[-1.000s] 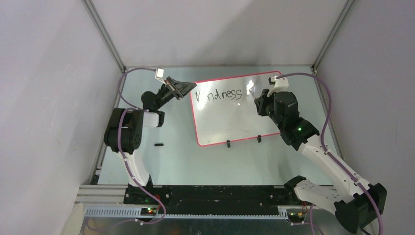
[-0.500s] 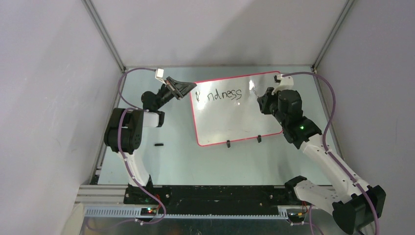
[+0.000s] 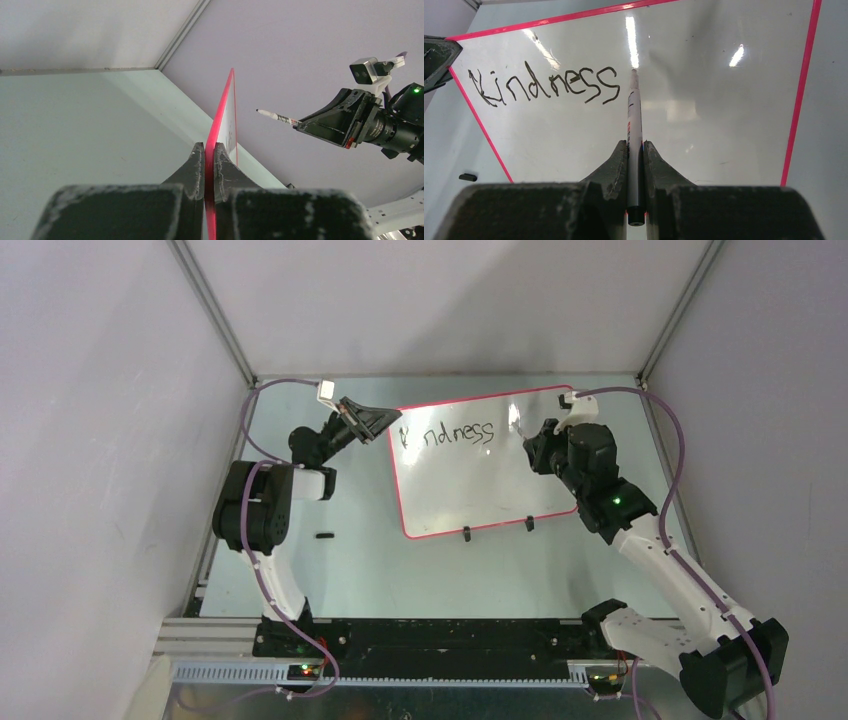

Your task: Write a sentence on the whiteboard

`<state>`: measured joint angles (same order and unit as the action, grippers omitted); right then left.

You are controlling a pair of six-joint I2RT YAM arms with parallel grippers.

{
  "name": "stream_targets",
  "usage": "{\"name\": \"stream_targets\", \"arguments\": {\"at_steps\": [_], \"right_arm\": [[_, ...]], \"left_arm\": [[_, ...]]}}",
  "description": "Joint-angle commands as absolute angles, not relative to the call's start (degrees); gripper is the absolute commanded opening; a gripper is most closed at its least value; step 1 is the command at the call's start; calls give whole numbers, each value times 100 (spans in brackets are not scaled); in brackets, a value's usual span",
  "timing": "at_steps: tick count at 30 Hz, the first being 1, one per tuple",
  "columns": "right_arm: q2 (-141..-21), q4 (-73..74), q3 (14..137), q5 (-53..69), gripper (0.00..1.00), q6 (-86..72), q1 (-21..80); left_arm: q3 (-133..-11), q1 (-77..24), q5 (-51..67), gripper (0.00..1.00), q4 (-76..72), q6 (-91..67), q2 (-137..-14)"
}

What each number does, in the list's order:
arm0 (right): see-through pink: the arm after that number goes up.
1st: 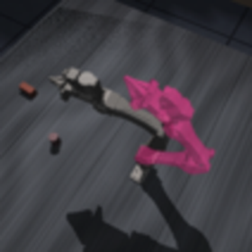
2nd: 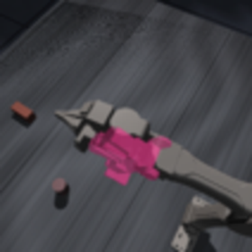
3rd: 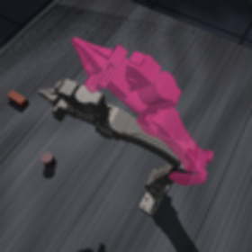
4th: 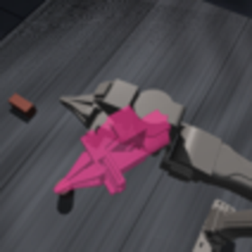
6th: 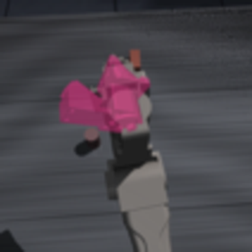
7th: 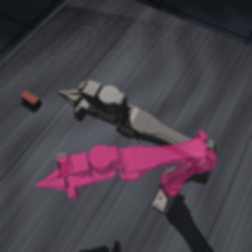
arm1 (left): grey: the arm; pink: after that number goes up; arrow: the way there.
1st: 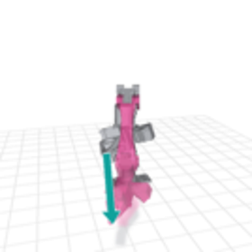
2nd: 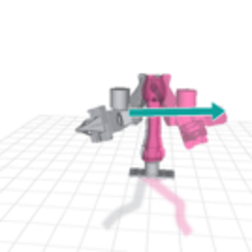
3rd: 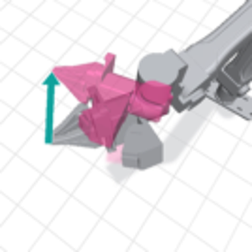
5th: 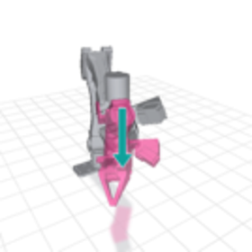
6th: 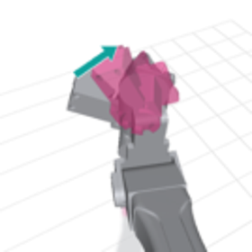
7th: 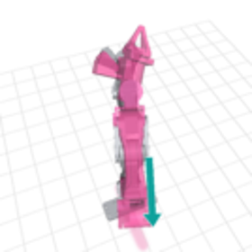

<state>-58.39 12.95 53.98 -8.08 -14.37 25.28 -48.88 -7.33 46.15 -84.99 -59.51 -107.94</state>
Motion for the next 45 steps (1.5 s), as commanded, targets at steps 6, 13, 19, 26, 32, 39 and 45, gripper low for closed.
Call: {"name": "stream_targets", "arguments": {"at_steps": [6,13,19,26,32,39,45], "right_arm": [[-5821,1110,5379,-762,0,-1453,2597],[-5811,936,5295,-663,0,-1441,2628],[-5772,826,5265,-539,0,-1410,2698],[-5764,867,5265,-671,0,-1405,2733],[-5831,968,5265,-904,0,-1496,2583],[-5845,1023,5297,-458,0,-1599,2243],[-5942,1172,5482,-315,0,-1586,2192]], "left_arm": [[-4830,-766,4549,0,-8763,-5572,-10565],[-4823,-769,4524,0,-8763,-5564,-10577],[-4825,-768,4523,0,-8762,-5563,-10584],[-4817,-765,4517,0,-8763,-5564,-10582],[-4816,-769,4526,0,-8763,-5563,-10573],[-4816,-765,4523,0,-8763,-5556,-10573],[-4824,-767,4526,0,-8764,-5555,-10574]]}}
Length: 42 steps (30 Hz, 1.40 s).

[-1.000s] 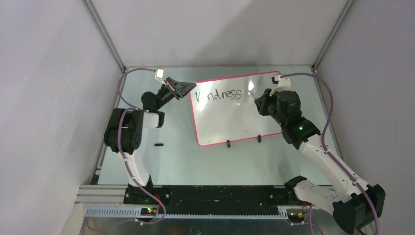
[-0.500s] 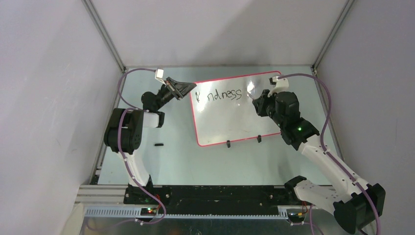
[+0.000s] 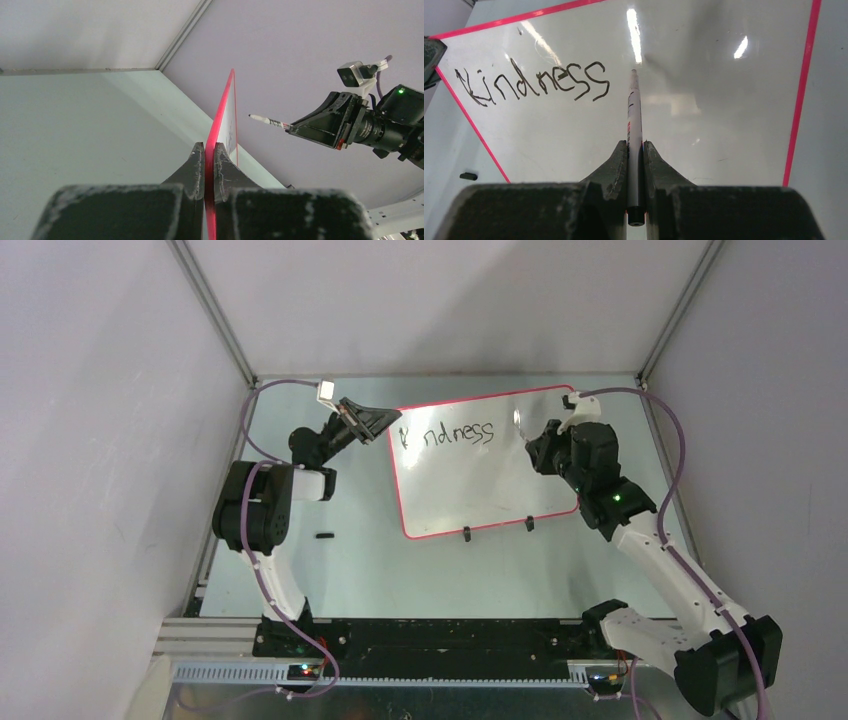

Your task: Write a sentence on the whiteboard

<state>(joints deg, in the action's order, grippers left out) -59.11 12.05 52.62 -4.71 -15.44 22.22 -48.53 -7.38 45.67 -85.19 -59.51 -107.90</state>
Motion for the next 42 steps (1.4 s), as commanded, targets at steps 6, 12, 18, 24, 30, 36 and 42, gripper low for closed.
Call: {"name": "stream_targets", "arguments": {"at_steps": [6,12,18,24,30,36,42], "right_arm": [[-5966,1141,5484,-237,0,-1582,2165],[-6225,1354,5743,-101,0,-1570,2150],[-6301,1489,5825,58,0,-1500,2189],[-6404,1491,5858,92,0,-1481,2192],[-6440,1466,5930,18,0,-1494,2203],[-6513,1505,5997,-156,0,-1509,2204],[-6601,1545,6065,-308,0,-1519,2201]], "left_arm": [[-4815,-765,4521,0,-8757,-5544,-10573],[-4825,-765,4525,0,-8757,-5546,-10573],[-4819,-767,4520,0,-8761,-5538,-10562],[-4813,-765,4526,0,-8759,-5538,-10565],[-4816,-761,4520,0,-8760,-5537,-10563],[-4808,-758,4533,0,-8758,-5529,-10556],[-4807,-762,4523,0,-8756,-5528,-10556]]}}
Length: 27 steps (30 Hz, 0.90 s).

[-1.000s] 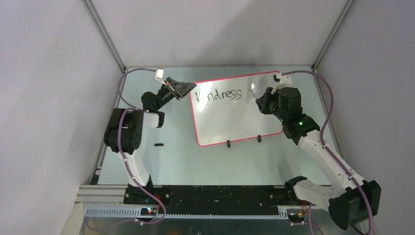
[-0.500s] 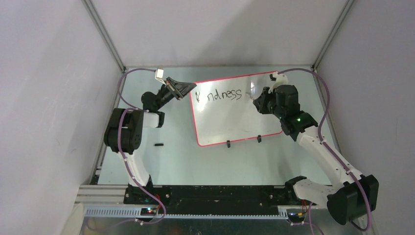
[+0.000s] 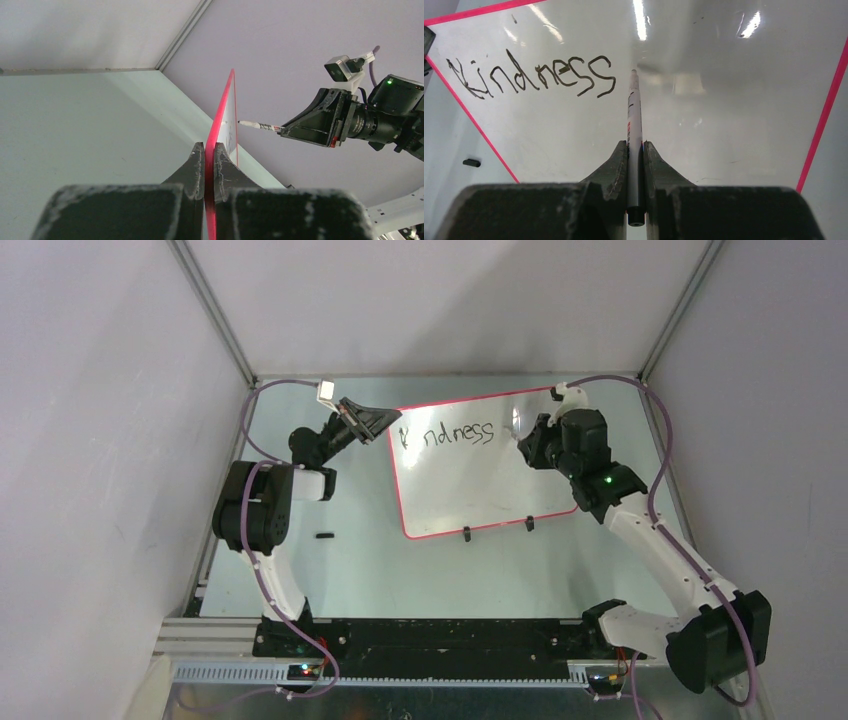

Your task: Write a sentence on the whiteboard

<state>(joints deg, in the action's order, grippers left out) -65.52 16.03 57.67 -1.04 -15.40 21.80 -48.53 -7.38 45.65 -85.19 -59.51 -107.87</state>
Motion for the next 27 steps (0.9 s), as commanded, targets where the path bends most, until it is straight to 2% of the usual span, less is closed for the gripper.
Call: {"name": "stream_targets", "arguments": {"at_steps": [1,27], "right_arm": [[-6607,1551,6069,-334,0,-1533,2200],[-6867,1533,6256,-472,0,-1513,2189]], "left_arm": [[-4807,-759,4520,0,-8754,-5528,-10556],[-4794,-757,4528,0,-8756,-5517,-10549]]}}
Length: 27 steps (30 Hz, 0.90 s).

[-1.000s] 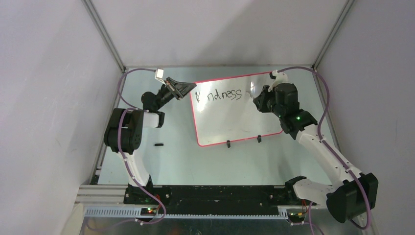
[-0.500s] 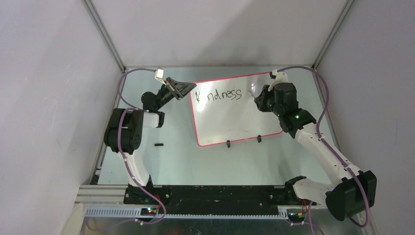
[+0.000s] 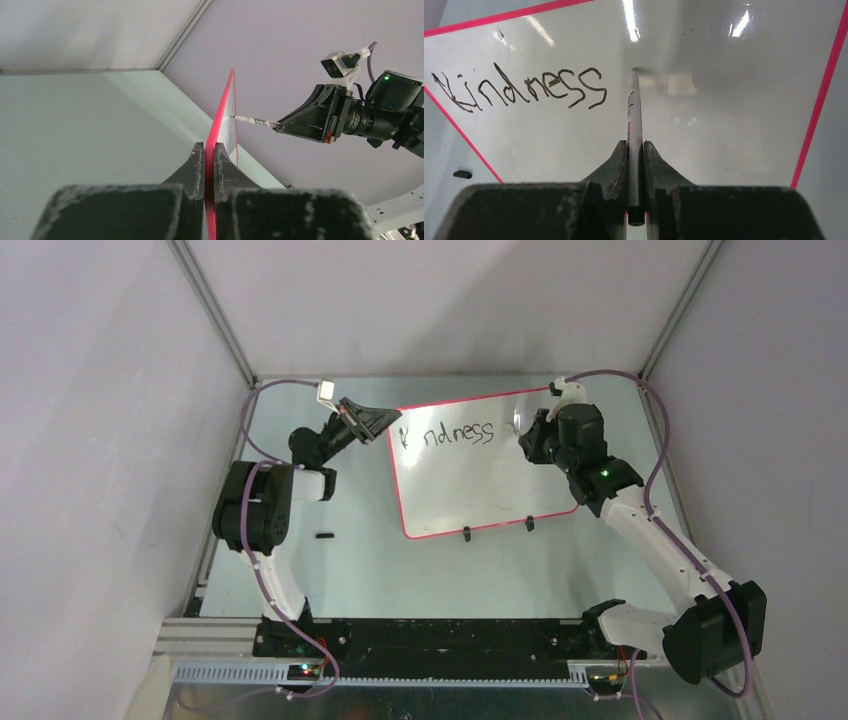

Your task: Write a sentence on the whiteboard

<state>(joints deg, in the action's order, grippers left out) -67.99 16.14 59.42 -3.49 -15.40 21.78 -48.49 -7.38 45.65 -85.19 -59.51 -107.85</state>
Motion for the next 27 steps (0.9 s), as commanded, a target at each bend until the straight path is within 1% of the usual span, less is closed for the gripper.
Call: {"name": "stream_targets", "arguments": {"at_steps": [1,27], "right_arm": [[-6883,1537,6260,-476,0,-1514,2189],[-6929,2065,6284,-526,0,-1504,2329]], "left_arm": [[-4797,-761,4527,0,-8755,-5519,-10547],[-4785,-759,4527,0,-8754,-5511,-10529]]}}
